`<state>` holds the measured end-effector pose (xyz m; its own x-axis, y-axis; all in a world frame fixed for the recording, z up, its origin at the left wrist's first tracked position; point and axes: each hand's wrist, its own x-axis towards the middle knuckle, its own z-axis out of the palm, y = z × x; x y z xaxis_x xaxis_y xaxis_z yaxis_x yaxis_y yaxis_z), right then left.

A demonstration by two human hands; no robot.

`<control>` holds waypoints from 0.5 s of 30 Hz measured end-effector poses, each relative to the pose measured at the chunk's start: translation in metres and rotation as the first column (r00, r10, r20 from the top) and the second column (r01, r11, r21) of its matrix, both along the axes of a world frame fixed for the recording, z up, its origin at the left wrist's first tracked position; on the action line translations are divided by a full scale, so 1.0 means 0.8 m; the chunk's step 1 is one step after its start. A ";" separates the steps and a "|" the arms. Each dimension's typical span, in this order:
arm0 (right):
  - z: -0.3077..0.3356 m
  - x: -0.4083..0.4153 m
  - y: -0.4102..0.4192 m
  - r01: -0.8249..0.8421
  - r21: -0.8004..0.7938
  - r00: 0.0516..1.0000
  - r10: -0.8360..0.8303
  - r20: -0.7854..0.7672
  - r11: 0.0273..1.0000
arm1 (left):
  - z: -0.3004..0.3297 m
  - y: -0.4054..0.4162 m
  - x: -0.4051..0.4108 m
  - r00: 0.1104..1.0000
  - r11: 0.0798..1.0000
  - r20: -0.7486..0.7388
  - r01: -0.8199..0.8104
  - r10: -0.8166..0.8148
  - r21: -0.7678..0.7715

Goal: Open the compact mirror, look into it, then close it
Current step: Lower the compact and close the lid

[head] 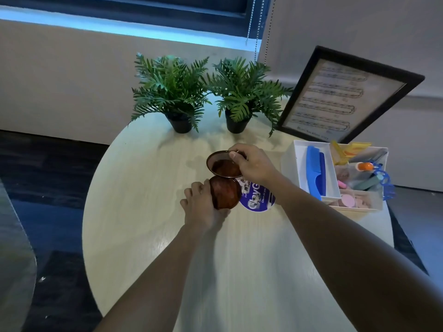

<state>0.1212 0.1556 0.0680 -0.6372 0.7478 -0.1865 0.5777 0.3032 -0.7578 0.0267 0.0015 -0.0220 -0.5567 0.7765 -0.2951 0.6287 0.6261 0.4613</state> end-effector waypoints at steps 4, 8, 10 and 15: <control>-0.002 -0.006 0.010 -0.005 0.003 1.000 0.005 0.006 1.000 | 0.002 0.015 -0.010 1.000 1.000 -0.007 -0.001 0.001 -0.022; -0.002 -0.011 0.015 -0.001 -0.014 1.000 0.001 -0.015 1.000 | 0.004 0.020 -0.013 1.000 0.999 0.004 -0.020 0.020 -0.027; -0.003 -0.013 0.015 0.004 -0.014 1.000 -0.004 -0.026 1.000 | 0.005 0.022 -0.013 1.000 0.999 -0.003 -0.029 0.029 -0.026; -0.009 -0.014 0.018 0.006 -0.021 1.000 -0.006 -0.031 1.000 | 0.006 0.025 -0.014 1.000 1.000 0.006 -0.025 0.026 -0.015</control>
<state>0.1103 0.1699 0.0611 -0.6383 0.7479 -0.1822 0.5558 0.2840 -0.7813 0.0153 0.0215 -0.0173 -0.5743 0.7576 -0.3101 0.6094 0.6486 0.4559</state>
